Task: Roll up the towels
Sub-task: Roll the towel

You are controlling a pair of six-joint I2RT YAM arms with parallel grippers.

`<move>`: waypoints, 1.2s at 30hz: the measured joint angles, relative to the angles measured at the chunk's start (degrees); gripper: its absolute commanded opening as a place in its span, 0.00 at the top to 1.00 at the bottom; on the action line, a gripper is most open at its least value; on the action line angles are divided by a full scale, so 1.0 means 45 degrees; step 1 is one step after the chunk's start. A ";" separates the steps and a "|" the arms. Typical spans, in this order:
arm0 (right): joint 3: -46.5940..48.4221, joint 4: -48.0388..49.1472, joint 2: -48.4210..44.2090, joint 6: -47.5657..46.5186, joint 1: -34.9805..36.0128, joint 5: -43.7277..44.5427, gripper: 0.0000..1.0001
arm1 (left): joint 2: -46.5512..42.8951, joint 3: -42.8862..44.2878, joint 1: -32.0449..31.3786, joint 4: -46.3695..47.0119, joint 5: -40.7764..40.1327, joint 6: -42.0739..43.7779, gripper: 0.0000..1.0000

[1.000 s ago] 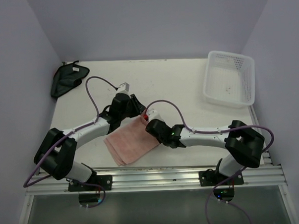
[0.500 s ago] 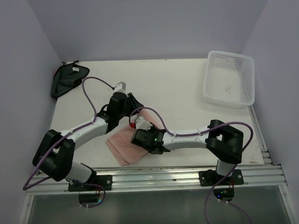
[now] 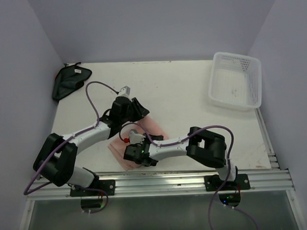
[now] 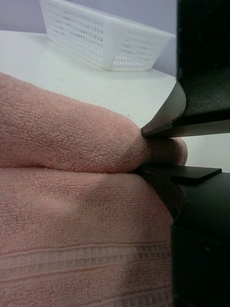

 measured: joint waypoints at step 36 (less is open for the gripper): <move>0.0287 -0.1384 0.0330 -0.1020 0.0287 -0.0481 0.54 | 0.1753 -0.1632 -0.1005 0.3385 0.0087 -0.0374 0.60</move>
